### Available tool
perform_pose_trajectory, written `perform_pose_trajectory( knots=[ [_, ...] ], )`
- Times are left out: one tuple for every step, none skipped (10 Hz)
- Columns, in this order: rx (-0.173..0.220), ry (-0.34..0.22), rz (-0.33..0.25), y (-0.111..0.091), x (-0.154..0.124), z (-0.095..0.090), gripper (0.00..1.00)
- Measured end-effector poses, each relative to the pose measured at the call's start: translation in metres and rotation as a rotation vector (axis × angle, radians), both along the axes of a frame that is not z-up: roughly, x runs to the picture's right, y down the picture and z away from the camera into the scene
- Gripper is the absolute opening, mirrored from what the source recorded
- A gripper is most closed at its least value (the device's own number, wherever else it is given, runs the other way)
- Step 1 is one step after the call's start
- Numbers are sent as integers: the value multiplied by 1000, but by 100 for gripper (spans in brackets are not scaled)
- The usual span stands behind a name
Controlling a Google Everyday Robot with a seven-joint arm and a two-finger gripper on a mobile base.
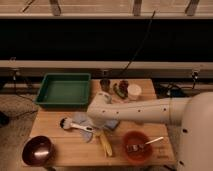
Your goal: Wipe tray with brush
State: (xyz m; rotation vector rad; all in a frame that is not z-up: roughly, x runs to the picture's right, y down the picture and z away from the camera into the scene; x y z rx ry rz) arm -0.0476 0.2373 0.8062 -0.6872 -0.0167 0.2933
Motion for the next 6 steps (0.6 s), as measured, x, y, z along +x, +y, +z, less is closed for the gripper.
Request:
perform_pose_trajectory(
  knots=[
    [8, -3, 3, -5, 1, -2, 7],
    [24, -8, 8, -16, 2, -7, 7],
    [38, -12, 13, -25, 4, -12, 7],
    [54, -17, 17, -35, 6, -18, 7],
    [67, -19, 20, -43, 9, -23, 7],
    [87, -24, 22, -54, 14, -31, 7]
  ],
)
